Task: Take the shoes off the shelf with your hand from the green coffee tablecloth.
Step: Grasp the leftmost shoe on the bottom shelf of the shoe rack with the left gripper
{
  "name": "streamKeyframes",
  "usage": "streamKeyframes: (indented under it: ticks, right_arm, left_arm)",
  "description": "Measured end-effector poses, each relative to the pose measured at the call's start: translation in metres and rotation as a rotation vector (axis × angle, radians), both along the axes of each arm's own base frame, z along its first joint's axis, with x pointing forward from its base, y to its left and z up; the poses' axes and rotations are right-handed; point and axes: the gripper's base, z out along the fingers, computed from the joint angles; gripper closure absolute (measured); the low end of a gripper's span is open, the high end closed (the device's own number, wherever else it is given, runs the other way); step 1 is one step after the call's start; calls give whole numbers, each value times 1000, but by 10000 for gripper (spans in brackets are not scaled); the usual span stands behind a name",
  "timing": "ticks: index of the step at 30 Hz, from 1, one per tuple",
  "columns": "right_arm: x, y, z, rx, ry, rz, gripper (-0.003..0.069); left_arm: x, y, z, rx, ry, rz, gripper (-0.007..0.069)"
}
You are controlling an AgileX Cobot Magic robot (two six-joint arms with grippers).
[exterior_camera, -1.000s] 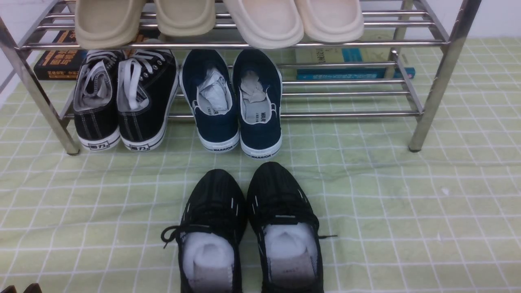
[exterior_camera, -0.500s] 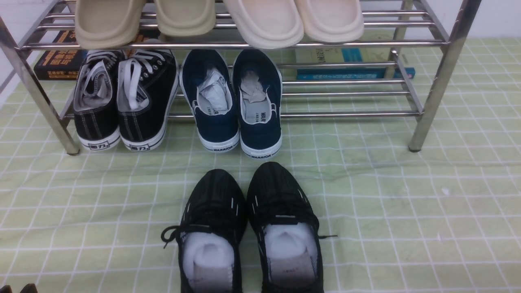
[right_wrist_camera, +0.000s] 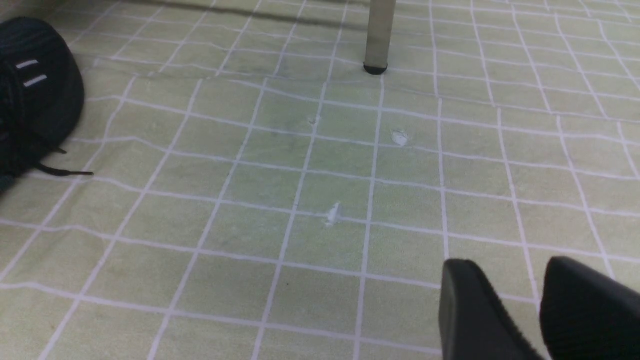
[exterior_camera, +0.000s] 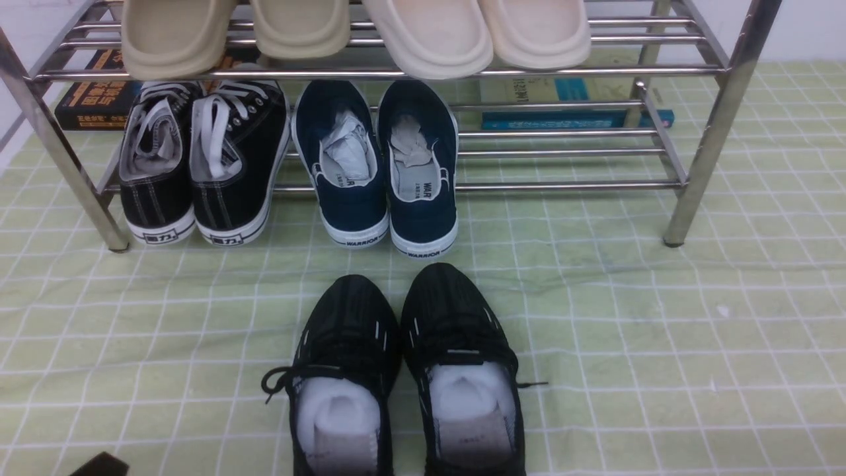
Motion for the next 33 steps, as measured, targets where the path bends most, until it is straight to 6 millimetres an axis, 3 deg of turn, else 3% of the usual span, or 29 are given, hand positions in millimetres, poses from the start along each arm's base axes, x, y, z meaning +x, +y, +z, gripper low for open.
streamKeyframes:
  ticks: [4,14,18,19,22,25,28,29,30,33]
  right_arm:
    - [0,0,0,0,0,0,421]
    - [0,0,0,0,0,0,421]
    - [0,0,0,0,0,0,421]
    - [0,0,0,0,0,0,421]
    - [0,0,0,0,0,0,421]
    - [0,0,0,0,0,0,421]
    - [0,0,0,0,0,0,421]
    - [0,0,0,0,0,0,421]
    - [0,0,0,0,0,0,421]
    - [0,0,0,0,0,0,421]
  left_arm:
    - [0,-3,0,-206,32,21,383]
    - [1,0,9,-187,-43,41,393]
    - [-4,0,45,-68,-171,-4,444]
    - [-8,1,71,9,-249,-10,489]
    - [-4,1,109,167,-277,-24,580]
    - [17,-1,129,350,-95,-104,624]
    - [49,-3,131,503,210,-233,624]
    - [52,-3,131,506,230,-243,624]
    - [75,-3,132,581,386,-318,624]
    - [115,-4,137,661,531,-419,624]
